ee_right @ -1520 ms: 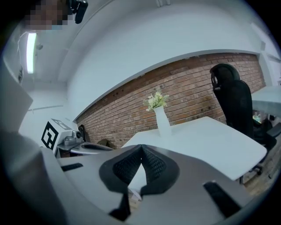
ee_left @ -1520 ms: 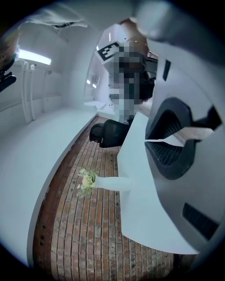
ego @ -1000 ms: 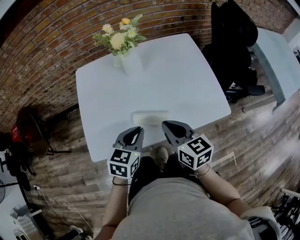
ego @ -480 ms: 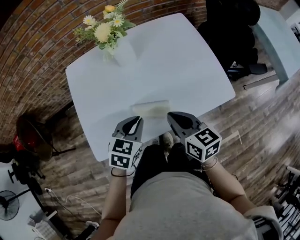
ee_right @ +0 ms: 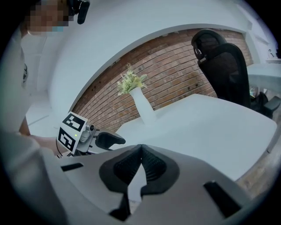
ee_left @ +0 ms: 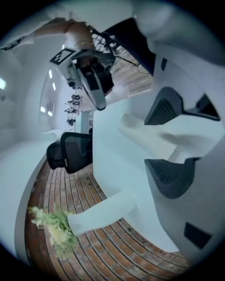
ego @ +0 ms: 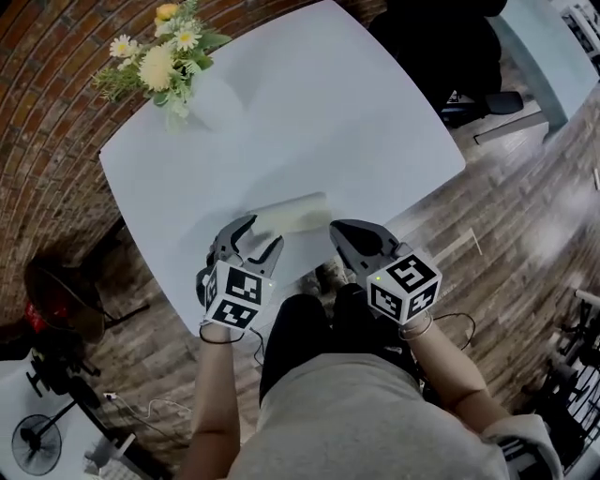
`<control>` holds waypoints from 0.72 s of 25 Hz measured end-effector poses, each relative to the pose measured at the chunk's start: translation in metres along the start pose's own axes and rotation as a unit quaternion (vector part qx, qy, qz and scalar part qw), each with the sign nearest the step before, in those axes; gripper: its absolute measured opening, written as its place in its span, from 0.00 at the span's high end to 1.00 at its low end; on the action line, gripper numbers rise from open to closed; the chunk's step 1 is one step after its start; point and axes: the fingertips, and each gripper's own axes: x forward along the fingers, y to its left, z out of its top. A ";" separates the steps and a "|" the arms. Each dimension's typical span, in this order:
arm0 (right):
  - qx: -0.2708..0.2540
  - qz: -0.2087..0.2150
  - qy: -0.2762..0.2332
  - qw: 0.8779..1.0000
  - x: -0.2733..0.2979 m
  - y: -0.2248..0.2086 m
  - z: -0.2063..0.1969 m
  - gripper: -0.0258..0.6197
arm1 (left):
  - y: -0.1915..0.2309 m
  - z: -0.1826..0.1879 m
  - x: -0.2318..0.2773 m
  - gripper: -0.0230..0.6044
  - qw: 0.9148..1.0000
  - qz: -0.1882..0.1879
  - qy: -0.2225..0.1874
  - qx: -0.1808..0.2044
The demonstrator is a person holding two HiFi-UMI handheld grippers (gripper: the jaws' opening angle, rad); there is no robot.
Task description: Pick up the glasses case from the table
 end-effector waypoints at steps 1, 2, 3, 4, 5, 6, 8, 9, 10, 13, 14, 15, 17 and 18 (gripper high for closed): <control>0.004 -0.005 0.001 1.000 0.001 -0.003 -0.002 0.96 | 0.000 -0.001 0.005 0.60 0.999 -0.005 0.009 0.030; 0.008 -0.009 0.002 1.000 0.002 -0.006 -0.004 0.96 | 0.000 -0.003 0.009 0.56 0.998 -0.009 0.017 0.058; 0.012 -0.013 0.002 1.000 0.003 -0.009 -0.005 0.96 | 0.000 -0.004 0.014 0.53 0.996 -0.016 0.025 0.082; 0.015 -0.016 0.002 1.000 0.004 -0.011 -0.006 0.96 | 0.000 -0.005 0.019 0.52 0.994 -0.024 0.032 0.102; 0.018 -0.018 0.003 1.000 0.006 -0.014 -0.008 0.96 | 0.000 -0.007 0.024 0.50 0.992 -0.033 0.038 0.117; 0.021 -0.020 0.004 1.000 0.007 -0.016 -0.010 0.96 | 0.000 -0.009 0.028 0.49 0.990 -0.043 0.044 0.128; 0.024 -0.023 0.006 0.999 0.010 -0.018 -0.014 0.96 | 0.000 -0.012 0.036 0.48 0.986 -0.065 0.052 0.143; 0.025 -0.024 0.008 0.999 0.012 -0.019 -0.016 0.96 | -0.001 -0.014 0.039 0.48 0.985 -0.078 0.054 0.147; 0.027 -0.025 0.009 0.999 0.013 -0.020 -0.019 0.96 | -0.003 -0.015 0.042 0.48 0.983 -0.091 0.053 0.148; 0.038 -0.028 0.008 0.999 0.016 -0.023 -0.026 0.96 | -0.007 -0.015 0.049 0.48 0.980 -0.116 0.051 0.153; 0.042 -0.028 0.008 0.999 0.016 -0.024 -0.028 0.96 | -0.008 -0.016 0.052 0.48 0.979 -0.119 0.053 0.158; 0.043 -0.028 0.009 0.999 0.017 -0.025 -0.029 0.96 | -0.008 -0.017 0.055 0.48 0.978 -0.120 0.056 0.162; 0.041 -0.027 0.012 0.999 0.018 -0.025 -0.031 0.96 | -0.009 -0.018 0.060 0.48 0.977 -0.125 0.059 0.165; 0.040 -0.026 0.014 0.999 0.018 -0.024 -0.032 0.96 | -0.010 -0.019 0.062 0.48 0.976 -0.128 0.060 0.164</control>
